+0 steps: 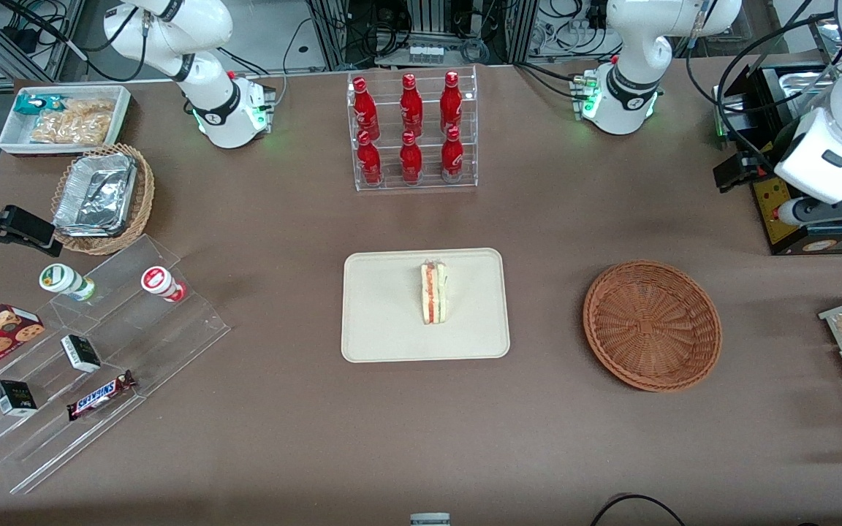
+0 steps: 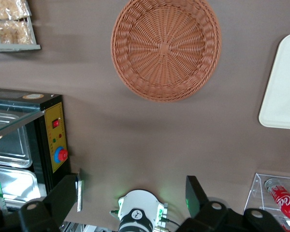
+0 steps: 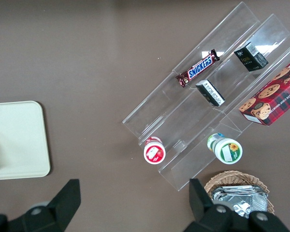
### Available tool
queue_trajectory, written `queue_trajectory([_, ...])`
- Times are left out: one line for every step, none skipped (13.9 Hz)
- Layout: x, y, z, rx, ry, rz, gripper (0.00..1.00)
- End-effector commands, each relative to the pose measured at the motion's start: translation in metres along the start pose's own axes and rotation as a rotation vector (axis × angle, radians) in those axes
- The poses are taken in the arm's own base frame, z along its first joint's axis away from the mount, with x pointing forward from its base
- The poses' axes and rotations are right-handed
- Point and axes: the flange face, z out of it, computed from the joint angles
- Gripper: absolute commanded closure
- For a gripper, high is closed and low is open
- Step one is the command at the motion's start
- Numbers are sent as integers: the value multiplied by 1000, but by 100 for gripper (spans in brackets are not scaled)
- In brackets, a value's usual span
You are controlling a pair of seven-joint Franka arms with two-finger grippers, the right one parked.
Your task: Place sandwich from basket to tray
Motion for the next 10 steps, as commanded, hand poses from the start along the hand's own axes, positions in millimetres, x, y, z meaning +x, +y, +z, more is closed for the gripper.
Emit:
queue_trajectory([-15,-9,1,21,-21,60,0])
queue_trajectory([-15,-14,0,18,-22,67,0])
queue_trajectory([-14,-14,1,9,-24,67,0])
queue_trajectory([-13,-13,1,5,-26,68,0])
queue_trajectory([-12,-13,1,3,-25,67,0])
queue_trajectory([-10,-11,2,-1,-27,66,0])
queue_trajectory([-7,-9,2,-10,-29,63,0])
queue_trajectory([-3,-9,-1,-16,-24,41,0])
queue_trajectory([-3,-9,-4,-25,-18,32,0])
queue_trajectory([-1,-9,-3,-33,-21,30,0])
